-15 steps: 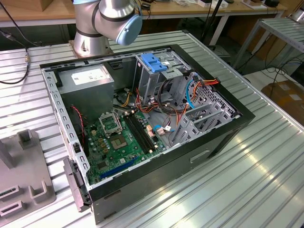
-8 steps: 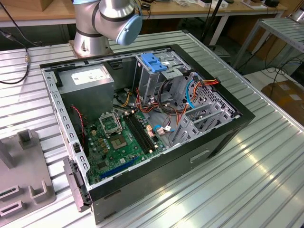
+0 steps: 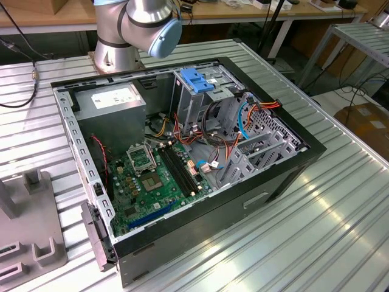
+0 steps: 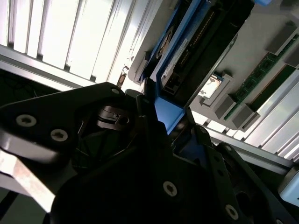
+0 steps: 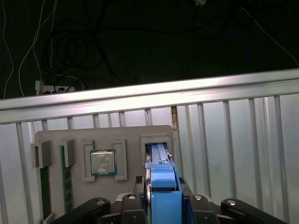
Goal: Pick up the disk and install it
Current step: 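Pick up the disk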
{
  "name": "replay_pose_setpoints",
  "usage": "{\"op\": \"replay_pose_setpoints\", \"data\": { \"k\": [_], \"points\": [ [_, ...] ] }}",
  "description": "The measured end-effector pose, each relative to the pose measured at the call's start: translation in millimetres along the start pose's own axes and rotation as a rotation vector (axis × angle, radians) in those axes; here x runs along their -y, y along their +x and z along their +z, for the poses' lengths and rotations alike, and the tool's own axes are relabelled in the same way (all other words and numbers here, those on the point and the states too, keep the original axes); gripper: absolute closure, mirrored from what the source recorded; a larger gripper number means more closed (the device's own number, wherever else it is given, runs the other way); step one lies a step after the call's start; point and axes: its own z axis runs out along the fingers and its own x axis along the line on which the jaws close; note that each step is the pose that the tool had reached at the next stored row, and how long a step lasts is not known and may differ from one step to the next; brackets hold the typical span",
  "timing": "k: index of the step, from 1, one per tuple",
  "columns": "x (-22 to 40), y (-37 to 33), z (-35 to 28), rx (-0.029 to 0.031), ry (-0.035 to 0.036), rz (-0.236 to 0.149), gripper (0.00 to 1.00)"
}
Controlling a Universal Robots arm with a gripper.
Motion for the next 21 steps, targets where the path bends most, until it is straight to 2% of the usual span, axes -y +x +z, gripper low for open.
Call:
{"op": "replay_pose_setpoints", "data": {
  "k": [10,14,21],
  "points": [
    [0.0,0.0,0.1,0.0002,0.0002,-0.010,0.63],
    [0.0,0.0,0.2,0.0014,0.0009,-0.089,0.63],
    [0.0,0.0,0.2,0.0018,0.0011,-0.109,0.63]
  ]
}}
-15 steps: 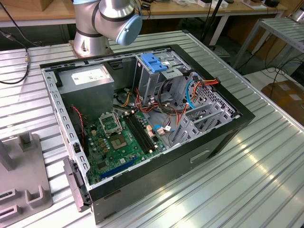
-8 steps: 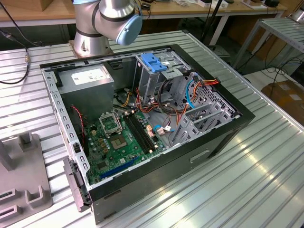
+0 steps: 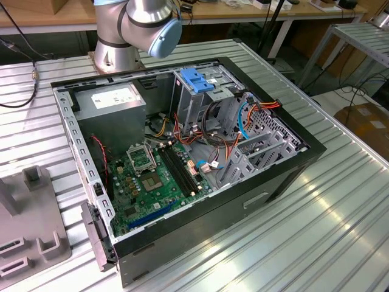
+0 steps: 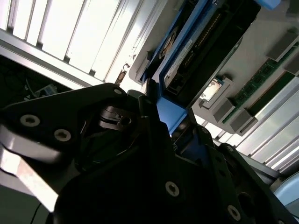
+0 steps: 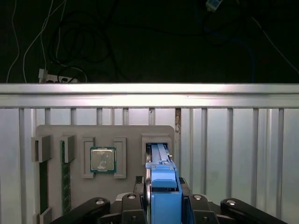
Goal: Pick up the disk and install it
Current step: 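Pick up the disk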
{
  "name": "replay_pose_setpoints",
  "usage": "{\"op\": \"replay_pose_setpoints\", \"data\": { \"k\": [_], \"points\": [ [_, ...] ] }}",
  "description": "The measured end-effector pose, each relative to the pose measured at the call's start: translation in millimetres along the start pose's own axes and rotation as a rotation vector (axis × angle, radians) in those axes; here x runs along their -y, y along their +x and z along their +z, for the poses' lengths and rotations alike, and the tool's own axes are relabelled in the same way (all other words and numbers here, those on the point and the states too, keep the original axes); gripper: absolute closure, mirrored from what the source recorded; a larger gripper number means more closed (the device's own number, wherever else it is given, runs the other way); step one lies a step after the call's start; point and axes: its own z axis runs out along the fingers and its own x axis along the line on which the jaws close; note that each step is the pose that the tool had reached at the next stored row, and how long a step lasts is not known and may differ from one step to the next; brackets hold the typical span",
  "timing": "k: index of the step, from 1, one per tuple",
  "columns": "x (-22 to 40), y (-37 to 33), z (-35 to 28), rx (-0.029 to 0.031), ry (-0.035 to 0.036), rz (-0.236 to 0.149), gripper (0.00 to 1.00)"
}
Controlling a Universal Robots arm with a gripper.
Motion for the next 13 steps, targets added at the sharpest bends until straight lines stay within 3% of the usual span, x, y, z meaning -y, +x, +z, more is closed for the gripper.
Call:
{"op": "replay_pose_setpoints", "data": {
  "k": [13],
  "points": [
    [0.0,0.0,0.0,-0.0001,-0.0001,0.005,0.63]
  ]
}}
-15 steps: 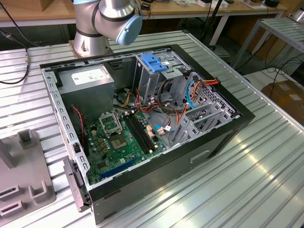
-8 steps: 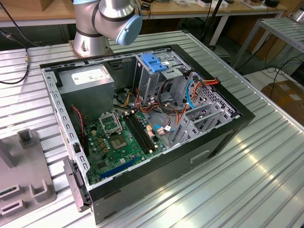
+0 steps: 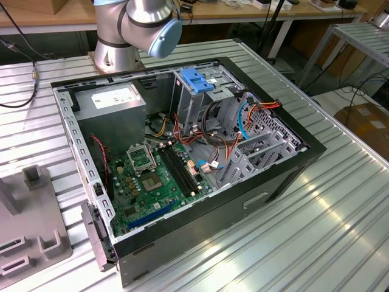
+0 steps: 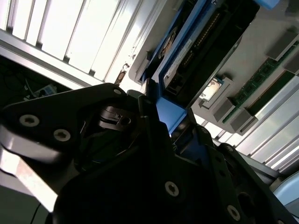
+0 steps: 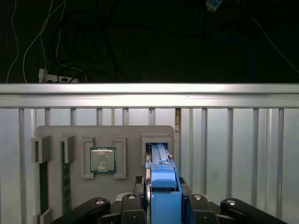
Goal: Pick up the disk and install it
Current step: 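Pick up the disk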
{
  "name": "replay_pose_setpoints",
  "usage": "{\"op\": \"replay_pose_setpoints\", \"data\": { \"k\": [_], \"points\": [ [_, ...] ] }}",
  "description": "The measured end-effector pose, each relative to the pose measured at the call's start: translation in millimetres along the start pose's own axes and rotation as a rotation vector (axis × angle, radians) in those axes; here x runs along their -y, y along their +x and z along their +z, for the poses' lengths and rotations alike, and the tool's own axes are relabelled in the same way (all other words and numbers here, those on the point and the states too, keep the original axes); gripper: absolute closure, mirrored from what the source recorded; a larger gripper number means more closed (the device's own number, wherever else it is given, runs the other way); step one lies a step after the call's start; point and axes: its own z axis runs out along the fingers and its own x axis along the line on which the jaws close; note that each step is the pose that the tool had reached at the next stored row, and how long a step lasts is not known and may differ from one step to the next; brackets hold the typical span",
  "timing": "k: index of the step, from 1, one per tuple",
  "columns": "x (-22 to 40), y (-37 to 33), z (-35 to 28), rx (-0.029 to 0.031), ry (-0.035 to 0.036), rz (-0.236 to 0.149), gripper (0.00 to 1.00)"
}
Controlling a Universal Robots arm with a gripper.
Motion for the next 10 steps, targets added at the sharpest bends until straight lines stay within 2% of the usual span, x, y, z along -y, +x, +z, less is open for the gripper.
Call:
{"op": "replay_pose_setpoints", "data": {
  "k": [10],
  "points": [
    [0.0,0.0,0.1,-0.0001,-0.0001,0.010,0.63]
  ]
}}
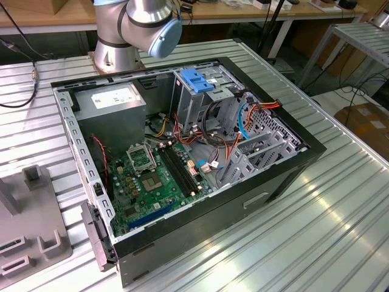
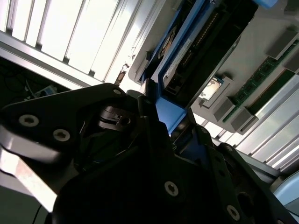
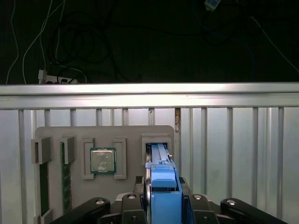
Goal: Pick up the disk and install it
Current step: 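Pick up the disk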
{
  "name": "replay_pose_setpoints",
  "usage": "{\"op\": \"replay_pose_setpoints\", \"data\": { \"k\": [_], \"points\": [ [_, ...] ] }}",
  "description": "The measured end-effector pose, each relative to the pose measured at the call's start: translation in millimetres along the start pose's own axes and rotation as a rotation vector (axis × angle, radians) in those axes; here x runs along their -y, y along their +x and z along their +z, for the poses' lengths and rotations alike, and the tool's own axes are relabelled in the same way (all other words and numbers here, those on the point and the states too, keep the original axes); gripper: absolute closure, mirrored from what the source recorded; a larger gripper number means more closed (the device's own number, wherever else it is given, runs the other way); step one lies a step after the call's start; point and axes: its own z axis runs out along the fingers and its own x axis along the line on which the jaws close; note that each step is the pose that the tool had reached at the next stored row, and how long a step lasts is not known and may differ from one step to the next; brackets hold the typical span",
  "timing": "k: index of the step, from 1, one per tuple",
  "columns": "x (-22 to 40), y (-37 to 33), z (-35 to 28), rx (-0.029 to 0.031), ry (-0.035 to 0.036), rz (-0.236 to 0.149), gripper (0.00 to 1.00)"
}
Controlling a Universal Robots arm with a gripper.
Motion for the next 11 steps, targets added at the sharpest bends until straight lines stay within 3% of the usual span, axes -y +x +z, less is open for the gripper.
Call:
{"op": "replay_pose_setpoints", "data": {
  "k": [11],
  "points": [
    [0.0,0.0,-1.8,0.0000,0.0000,0.000,0.63]
  ]
}}
